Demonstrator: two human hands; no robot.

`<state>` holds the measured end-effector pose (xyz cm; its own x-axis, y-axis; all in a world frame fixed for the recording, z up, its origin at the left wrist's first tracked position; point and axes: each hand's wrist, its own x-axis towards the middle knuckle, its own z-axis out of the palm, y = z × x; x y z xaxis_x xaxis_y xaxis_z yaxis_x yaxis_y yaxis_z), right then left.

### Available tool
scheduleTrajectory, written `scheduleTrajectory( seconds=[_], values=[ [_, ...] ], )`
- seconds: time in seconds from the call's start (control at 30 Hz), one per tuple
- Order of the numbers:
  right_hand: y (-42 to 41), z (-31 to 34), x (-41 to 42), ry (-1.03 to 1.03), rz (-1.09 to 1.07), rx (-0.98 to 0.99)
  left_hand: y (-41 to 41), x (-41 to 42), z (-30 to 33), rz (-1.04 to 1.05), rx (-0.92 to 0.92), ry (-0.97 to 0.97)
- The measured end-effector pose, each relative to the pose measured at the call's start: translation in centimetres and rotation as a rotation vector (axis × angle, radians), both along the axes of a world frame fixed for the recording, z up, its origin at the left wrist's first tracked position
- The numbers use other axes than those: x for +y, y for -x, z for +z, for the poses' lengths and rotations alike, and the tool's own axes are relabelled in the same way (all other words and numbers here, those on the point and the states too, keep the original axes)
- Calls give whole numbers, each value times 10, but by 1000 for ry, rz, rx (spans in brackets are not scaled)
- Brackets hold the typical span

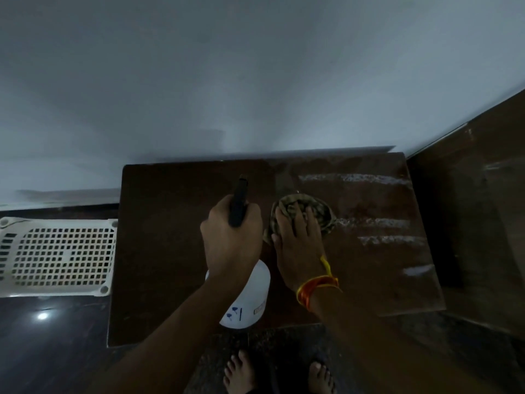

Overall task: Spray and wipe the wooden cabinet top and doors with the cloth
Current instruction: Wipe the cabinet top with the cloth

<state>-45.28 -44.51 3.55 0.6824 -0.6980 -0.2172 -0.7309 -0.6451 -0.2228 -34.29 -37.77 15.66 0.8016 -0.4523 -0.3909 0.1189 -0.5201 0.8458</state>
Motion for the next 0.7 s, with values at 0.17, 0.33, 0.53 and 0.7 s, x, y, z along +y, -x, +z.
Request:
scheduleTrajectory(
  seconds=[0.17, 0.33, 0.53, 0.7],
  values=[
    [-22, -4, -22, 34, -2, -15, -10, -5, -2, -5, -4, 9],
    [-63, -6, -61, 37, -42, -71, -12, -1, -5, -12, -7, 1],
    [-43, -3, -34, 35, 9, 11, -19, -1, 1, -5, 24, 13],
    [-73, -2, -61, 46, -15, -64, -25, -3, -5, -15, -16, 20]
  ],
)
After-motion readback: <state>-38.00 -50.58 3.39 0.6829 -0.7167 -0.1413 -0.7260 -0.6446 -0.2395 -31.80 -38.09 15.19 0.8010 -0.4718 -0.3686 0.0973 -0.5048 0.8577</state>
